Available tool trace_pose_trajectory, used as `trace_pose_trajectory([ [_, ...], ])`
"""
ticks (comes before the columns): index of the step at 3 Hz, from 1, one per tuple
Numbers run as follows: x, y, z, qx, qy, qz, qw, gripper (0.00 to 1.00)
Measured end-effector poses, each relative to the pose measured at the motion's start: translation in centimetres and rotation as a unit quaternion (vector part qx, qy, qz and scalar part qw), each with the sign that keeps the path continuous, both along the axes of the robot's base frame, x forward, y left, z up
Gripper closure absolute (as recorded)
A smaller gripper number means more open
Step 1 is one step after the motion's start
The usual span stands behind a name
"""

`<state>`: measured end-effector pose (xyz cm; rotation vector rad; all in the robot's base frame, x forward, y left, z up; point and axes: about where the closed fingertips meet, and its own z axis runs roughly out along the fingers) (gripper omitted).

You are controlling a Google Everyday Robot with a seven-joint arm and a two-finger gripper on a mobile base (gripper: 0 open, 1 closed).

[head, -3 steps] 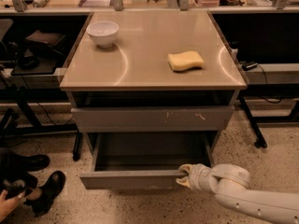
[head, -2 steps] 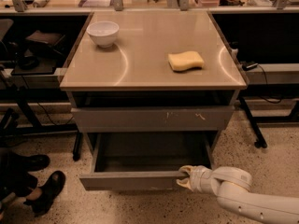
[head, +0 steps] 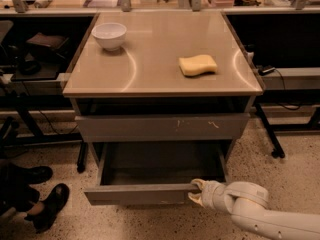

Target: Open middle drawer

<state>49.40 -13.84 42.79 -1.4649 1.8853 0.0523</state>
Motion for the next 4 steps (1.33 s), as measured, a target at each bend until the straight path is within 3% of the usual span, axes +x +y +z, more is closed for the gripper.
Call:
trace_pose_trajectory([
  [4, -2.1, -0.5, -0.1, 0.001, -0.003, 0.003, 1.0, 1.0],
])
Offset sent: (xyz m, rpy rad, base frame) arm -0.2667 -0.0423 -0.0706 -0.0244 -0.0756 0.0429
